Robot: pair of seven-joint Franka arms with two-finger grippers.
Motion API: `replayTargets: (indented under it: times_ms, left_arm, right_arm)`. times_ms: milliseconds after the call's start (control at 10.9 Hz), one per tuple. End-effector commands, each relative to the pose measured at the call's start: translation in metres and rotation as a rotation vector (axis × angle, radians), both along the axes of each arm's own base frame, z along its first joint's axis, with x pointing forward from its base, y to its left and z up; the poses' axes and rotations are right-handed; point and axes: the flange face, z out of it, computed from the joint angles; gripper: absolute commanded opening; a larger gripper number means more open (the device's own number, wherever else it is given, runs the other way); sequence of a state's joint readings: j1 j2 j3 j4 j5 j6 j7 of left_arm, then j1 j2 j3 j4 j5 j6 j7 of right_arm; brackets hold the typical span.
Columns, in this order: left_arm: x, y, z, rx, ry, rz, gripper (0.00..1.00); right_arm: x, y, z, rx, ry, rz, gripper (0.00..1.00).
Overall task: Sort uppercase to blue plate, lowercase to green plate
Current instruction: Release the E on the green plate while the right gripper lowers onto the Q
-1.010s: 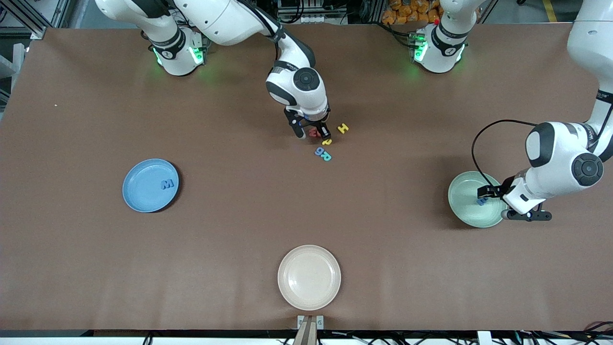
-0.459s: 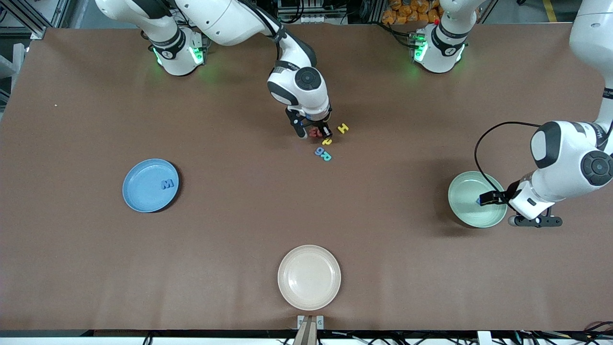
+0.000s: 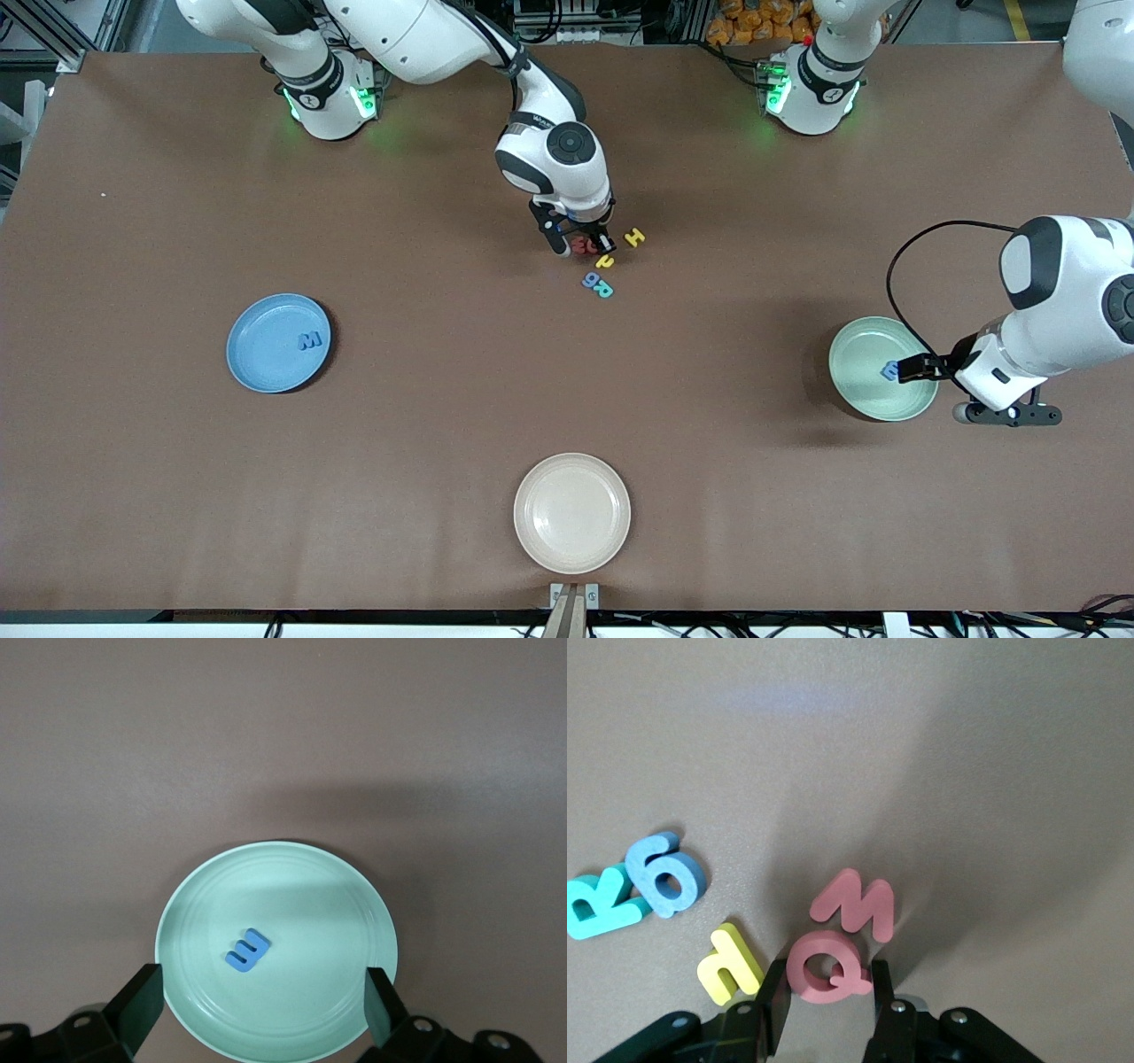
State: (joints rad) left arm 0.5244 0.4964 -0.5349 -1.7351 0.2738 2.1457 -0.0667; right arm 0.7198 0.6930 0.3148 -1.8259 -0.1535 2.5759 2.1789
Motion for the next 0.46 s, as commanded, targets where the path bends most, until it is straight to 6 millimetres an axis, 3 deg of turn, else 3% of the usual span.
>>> replayTargets:
  times_ms: [0,184,367]
  left_arm:
    - [-0.002,-0.001,0.019,0.018,0.006,0.011,1.0]
    - [0.0,-0.032,0.052,0.012,-0.001,-0.017,1.0]
    - [0.003,-0.05,0.071,0.0,-0.001,-0.042,1.0]
  right_arm:
    - [-0.004,0.005,-0.009,-0.008,-0.011,0.01,0.2]
    - [-0.004,0.005,-0.01,-0.012,-0.014,0.022,0.16]
    - [-0.003,0.004,-0.009,-0.014,-0.014,0.022,0.13]
